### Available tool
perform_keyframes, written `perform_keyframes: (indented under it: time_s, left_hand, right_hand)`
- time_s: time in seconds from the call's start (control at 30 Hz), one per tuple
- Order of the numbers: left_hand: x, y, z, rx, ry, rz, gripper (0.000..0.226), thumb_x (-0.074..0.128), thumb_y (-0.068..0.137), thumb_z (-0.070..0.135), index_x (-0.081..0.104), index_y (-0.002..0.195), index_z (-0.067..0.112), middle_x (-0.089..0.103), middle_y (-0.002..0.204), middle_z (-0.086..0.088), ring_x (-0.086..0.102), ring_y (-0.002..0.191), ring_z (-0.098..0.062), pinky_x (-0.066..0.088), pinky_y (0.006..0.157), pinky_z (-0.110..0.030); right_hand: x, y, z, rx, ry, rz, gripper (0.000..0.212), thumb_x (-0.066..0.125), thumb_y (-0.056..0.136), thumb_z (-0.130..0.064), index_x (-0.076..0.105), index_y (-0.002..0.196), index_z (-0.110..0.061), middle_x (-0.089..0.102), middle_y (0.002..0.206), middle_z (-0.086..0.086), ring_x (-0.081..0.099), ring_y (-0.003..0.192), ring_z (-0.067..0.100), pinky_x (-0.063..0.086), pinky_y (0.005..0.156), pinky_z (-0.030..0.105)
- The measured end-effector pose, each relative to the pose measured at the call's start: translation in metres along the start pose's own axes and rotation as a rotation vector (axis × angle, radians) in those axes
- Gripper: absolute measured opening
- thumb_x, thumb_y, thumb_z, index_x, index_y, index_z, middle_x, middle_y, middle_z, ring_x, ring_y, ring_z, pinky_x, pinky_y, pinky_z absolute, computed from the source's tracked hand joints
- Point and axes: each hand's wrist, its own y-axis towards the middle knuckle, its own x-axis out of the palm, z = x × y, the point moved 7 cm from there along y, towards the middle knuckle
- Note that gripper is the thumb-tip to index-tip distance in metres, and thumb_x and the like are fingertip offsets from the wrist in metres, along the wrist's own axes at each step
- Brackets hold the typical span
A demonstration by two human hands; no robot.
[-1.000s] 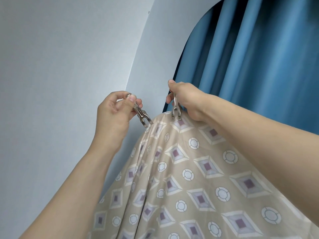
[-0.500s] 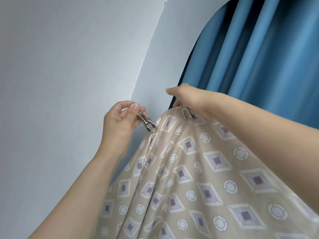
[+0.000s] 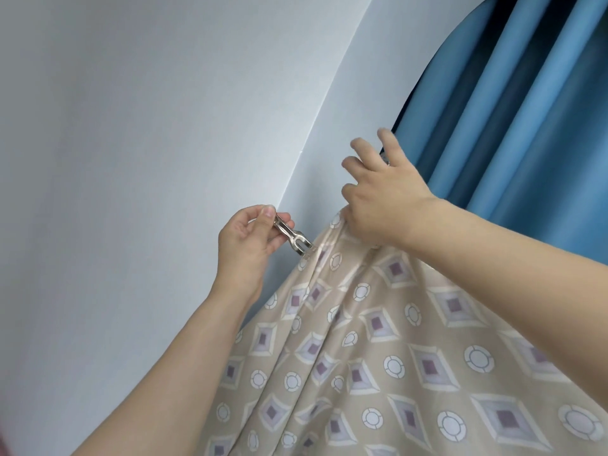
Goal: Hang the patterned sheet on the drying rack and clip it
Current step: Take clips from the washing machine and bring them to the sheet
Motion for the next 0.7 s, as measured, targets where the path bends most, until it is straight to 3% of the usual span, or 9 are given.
perform_keyframes:
  time_s: [0.07,0.13,0.2,0.27,0.33,0.47,0.7]
  left_hand:
    - [-0.008,-0.001,-0.005,-0.001,-0.005,0.024,0.013,0.053,0.099,0.013,0.057,0.102,0.001,0.069,0.093,-0.019,0.069,0.09,-0.031,0.058,0.081,-0.036]
    - [-0.016,-0.002,-0.01,-0.007,-0.009,0.044,0.013,0.053,0.099,0.013,0.057,0.102,0.001,0.069,0.092,-0.019,0.07,0.088,-0.03,0.058,0.081,-0.036]
    - [-0.023,-0.004,-0.015,-0.015,-0.012,0.062,0.014,0.053,0.1,0.013,0.057,0.102,0.001,0.069,0.091,-0.018,0.07,0.088,-0.029,0.058,0.082,-0.036]
    - [-0.029,-0.005,-0.021,-0.03,-0.016,0.081,0.013,0.053,0.1,0.013,0.058,0.101,0.001,0.07,0.091,-0.018,0.07,0.089,-0.03,0.058,0.082,-0.037]
    - [-0.033,-0.006,-0.029,-0.048,-0.021,0.094,0.012,0.052,0.1,0.012,0.058,0.1,0.001,0.07,0.092,-0.019,0.07,0.09,-0.031,0.059,0.082,-0.038]
    - [-0.036,-0.013,-0.045,-0.085,-0.042,0.104,0.012,0.051,0.1,0.011,0.058,0.099,0.001,0.069,0.095,-0.021,0.07,0.091,-0.032,0.059,0.083,-0.039]
    - [-0.043,-0.019,-0.062,-0.123,-0.032,0.075,0.011,0.052,0.099,0.01,0.058,0.098,0.001,0.07,0.097,-0.024,0.07,0.09,-0.031,0.059,0.081,-0.036]
  right_hand:
    - [0.002,0.004,-0.011,-0.051,-0.129,-0.123,0.045,0.027,0.099,-0.04,0.063,0.12,-0.022,0.05,0.132,0.005,0.012,0.141,0.035,-0.013,0.109,0.064]
    - [0.003,0.006,-0.023,-0.101,-0.115,-0.186,0.048,0.023,0.099,-0.043,0.064,0.113,-0.024,0.059,0.117,0.001,0.028,0.134,0.03,-0.011,0.111,0.062]
    - [0.008,0.008,-0.034,-0.124,0.065,-0.254,0.042,0.025,0.099,-0.044,0.06,0.112,-0.024,0.059,0.113,0.001,0.046,0.118,0.025,0.016,0.109,0.048]
    - [0.011,0.011,-0.043,-0.145,0.186,-0.26,0.037,0.031,0.099,-0.042,0.057,0.117,-0.023,0.056,0.115,0.002,0.049,0.11,0.024,0.029,0.087,0.035]
    - [0.014,0.014,-0.047,-0.167,0.221,-0.252,0.034,0.036,0.098,-0.043,0.056,0.118,-0.024,0.054,0.115,0.001,0.049,0.11,0.024,0.028,0.079,0.032]
    - [0.022,0.019,-0.055,-0.242,0.212,-0.286,0.027,0.051,0.092,-0.051,0.053,0.105,-0.028,0.056,0.107,-0.004,0.052,0.11,0.022,0.028,0.079,0.031]
    - [0.024,0.022,-0.085,-0.334,0.089,-0.105,0.004,0.049,0.093,-0.032,0.051,0.092,-0.029,0.063,0.103,-0.005,0.055,0.1,0.021,0.024,0.076,0.033]
